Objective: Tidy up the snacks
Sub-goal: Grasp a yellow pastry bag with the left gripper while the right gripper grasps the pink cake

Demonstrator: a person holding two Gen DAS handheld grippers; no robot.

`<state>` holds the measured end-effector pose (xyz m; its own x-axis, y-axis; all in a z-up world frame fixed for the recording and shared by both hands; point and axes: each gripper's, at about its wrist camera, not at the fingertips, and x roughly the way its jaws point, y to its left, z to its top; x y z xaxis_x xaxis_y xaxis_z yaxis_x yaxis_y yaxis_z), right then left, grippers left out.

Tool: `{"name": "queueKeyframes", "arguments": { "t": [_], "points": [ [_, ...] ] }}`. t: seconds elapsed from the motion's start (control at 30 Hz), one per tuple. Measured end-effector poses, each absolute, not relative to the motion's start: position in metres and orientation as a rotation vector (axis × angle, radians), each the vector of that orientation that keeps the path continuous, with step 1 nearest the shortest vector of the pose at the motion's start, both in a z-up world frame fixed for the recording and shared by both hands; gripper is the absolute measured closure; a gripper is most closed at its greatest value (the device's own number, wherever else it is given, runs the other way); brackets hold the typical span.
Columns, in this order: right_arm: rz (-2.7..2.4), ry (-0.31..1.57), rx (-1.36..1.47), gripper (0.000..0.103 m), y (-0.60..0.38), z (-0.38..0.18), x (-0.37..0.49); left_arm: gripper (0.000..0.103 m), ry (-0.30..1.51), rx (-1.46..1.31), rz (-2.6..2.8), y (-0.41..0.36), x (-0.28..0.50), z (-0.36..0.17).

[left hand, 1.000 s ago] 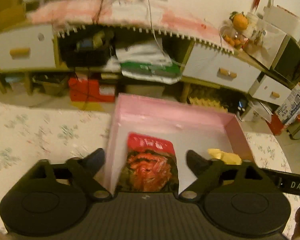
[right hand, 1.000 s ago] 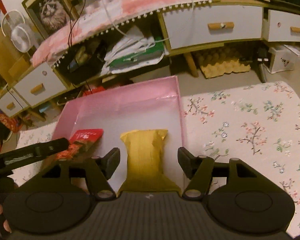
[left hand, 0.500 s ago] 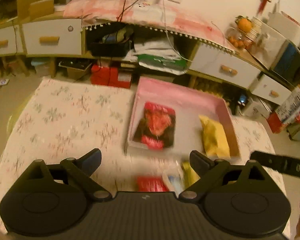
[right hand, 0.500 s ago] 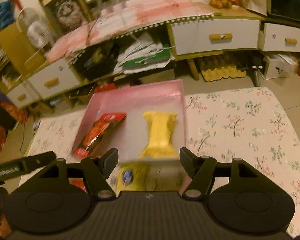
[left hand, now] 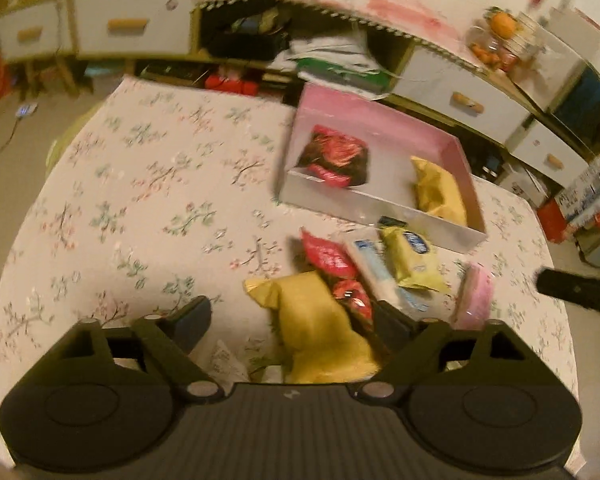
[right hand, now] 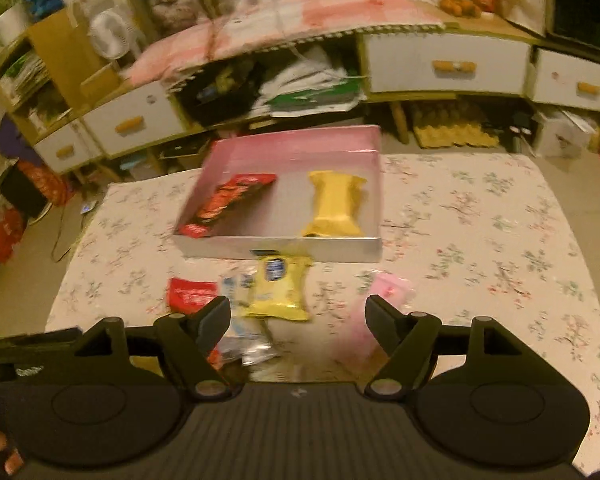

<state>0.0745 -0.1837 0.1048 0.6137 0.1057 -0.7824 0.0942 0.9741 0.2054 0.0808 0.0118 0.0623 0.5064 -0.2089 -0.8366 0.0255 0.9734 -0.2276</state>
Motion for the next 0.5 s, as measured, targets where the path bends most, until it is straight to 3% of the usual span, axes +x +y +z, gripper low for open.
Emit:
{"name": "queueKeyframes", "arguments": {
  "t": [0.5],
  "points": [
    [-0.062,1.028,0.325,0.036,-0.216,0.071,0.079,0.016,1.178,-0.368,-0.030,0.025,0.097,0.022]
  ]
}}
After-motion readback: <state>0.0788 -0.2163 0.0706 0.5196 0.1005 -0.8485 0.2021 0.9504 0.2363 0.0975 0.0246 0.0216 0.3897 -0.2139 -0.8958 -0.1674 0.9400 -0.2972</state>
